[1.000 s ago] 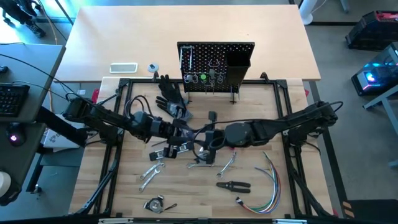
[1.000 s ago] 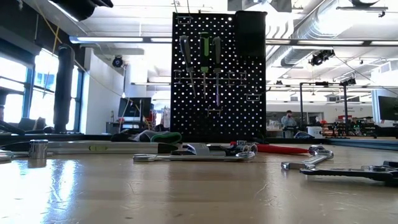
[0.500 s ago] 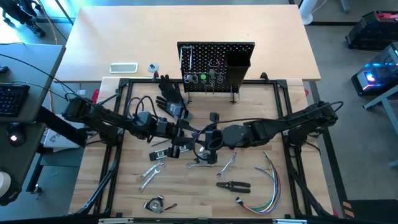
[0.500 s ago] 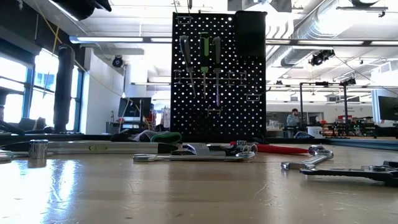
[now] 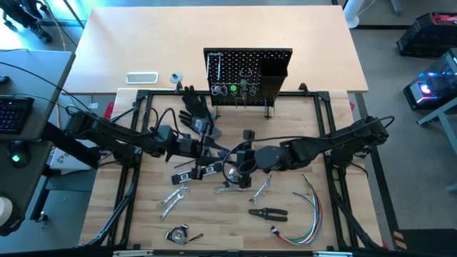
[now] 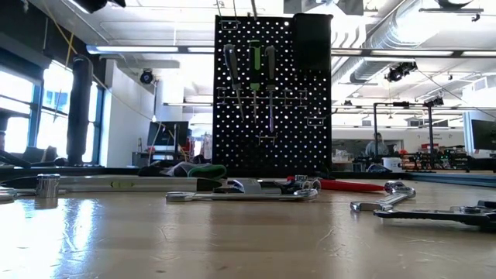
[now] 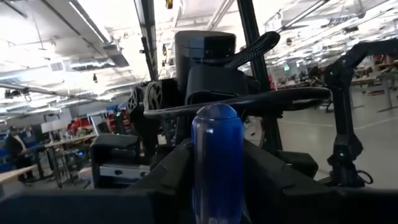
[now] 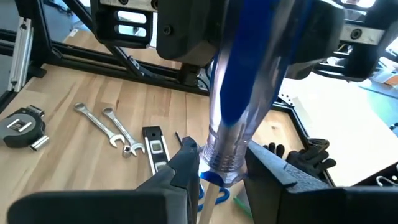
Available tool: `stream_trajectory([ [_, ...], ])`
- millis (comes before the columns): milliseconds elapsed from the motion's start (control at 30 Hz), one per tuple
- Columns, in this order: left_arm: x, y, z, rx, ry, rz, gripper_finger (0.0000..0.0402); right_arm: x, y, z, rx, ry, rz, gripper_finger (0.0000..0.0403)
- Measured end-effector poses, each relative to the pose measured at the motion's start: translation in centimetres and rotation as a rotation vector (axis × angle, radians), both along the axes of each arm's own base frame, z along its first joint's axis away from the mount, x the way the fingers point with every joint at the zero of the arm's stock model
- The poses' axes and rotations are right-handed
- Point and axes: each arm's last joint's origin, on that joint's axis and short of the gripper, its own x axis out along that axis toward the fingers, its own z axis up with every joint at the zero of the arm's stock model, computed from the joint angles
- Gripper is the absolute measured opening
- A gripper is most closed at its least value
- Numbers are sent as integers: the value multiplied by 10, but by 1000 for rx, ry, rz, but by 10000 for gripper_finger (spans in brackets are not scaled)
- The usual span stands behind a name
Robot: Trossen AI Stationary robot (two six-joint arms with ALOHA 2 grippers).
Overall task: Hang tools onto peg board
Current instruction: Hang the blue screwdriver on the pegboard
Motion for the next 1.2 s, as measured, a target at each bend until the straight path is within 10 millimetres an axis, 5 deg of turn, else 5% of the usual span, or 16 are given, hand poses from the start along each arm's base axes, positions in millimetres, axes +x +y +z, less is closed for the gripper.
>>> stream_trajectory([
  [767, 1, 1, -5, -1, 67, 17, 86, -3, -1, -3, 7, 40, -14, 83],
  [1200, -13, 3, 5, 33, 97, 48, 85, -14, 0, 7, 31, 32, -9, 138],
])
